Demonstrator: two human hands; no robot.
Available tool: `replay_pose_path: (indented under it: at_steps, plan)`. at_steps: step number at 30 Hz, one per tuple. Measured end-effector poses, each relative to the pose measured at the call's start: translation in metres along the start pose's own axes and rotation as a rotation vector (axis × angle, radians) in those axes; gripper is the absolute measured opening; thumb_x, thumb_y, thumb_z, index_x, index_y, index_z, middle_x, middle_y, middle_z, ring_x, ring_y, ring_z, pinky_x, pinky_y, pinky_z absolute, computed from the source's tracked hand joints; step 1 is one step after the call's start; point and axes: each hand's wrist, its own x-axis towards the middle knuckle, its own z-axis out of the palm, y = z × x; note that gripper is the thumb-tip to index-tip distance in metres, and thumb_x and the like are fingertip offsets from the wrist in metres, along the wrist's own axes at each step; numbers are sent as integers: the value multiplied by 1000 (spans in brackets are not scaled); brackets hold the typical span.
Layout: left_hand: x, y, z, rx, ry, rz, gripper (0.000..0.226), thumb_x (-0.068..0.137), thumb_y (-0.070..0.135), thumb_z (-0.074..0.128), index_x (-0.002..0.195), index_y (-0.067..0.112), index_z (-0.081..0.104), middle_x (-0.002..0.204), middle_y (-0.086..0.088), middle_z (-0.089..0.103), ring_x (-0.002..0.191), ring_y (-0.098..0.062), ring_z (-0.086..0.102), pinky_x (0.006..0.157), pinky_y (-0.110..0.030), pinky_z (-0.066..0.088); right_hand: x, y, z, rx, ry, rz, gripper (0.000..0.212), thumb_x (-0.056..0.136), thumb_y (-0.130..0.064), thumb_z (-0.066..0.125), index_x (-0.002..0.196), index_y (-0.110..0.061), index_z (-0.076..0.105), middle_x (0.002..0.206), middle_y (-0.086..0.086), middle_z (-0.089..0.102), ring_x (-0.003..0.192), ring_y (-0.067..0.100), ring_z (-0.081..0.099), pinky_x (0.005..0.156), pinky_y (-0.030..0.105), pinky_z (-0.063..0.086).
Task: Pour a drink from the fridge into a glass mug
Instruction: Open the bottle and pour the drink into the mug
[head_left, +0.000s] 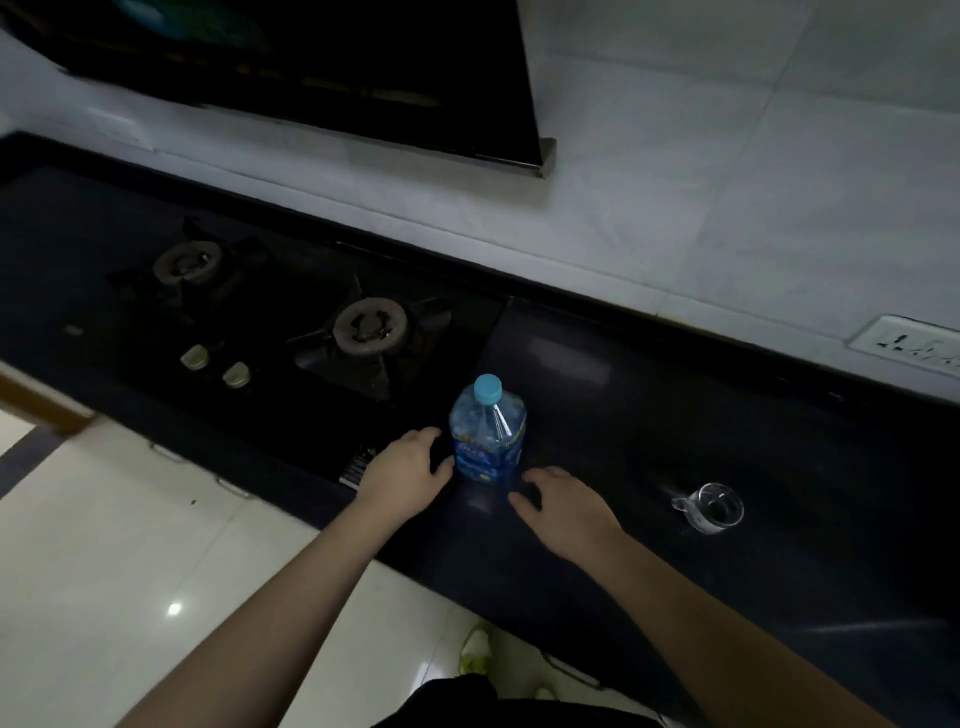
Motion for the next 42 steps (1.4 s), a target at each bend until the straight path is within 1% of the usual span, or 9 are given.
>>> replay_pose_path:
  at_steps: [3,6,10,14,18,21,27,30,42]
  plan:
    - [-31,5,1,285,65,-9,46,95,43,48,136,23,54,133,-1,58,122,-22,53,100,-36,42,-16,-6,1,-226,17,-108,54,100,-52,32,142,-20,43,141,4,48,125,23,47,103,38,40]
    - [-64,6,2,430,69,-103,50,94,48,42,136,26,52,137,2,56,130,-20,46,109,-39,32,-31,-19,8,-391,70,-217,56,100,-54,24,138,-19,45,137,5,51,125,23,45,103,38,37]
    - [-107,-2,1,416,100,-200,57,96,54,34,145,27,44,148,1,48,142,-21,33,117,-45,15,-43,-41,18,-477,104,-373,56,101,-50,22,143,-19,40,146,5,43,135,23,35,111,38,27]
    - [-151,-28,-9,362,100,-316,60,98,57,26,151,30,34,156,2,38,148,-20,23,119,-47,9,-46,-68,30,-472,56,-497,54,102,-46,25,149,-20,33,154,5,34,142,22,27,115,38,22]
    - [-197,-64,-21,321,61,-414,62,98,57,24,154,28,24,160,1,30,150,-19,16,121,-45,8,-47,-107,46,-491,20,-584,54,102,-45,26,150,-20,31,156,4,31,143,21,25,115,38,19]
    - [-230,-91,-28,279,57,-478,64,98,58,26,155,28,22,160,2,30,150,-18,17,120,-45,10,-53,-143,64,-537,-5,-671,54,102,-44,27,149,-19,32,154,4,33,141,22,27,114,38,19]
    - [-307,-158,-47,181,195,-629,61,99,55,30,154,28,25,157,5,34,148,-17,20,120,-44,12,-68,-239,123,-625,-50,-889,52,101,-44,30,146,-20,37,150,3,40,138,21,32,111,36,22]
    - [-340,-185,-56,153,254,-685,59,100,52,30,153,26,29,155,5,37,147,-17,23,119,-44,15,-77,-281,151,-650,-64,-946,52,101,-44,30,147,-21,36,150,2,40,138,20,33,111,36,23]
    - [-484,-295,-72,41,345,-963,57,101,48,32,152,24,30,155,5,36,146,-17,24,119,-45,16,-144,-439,271,-725,-111,-1270,49,100,-44,34,142,-21,43,144,3,48,134,22,40,107,36,28]
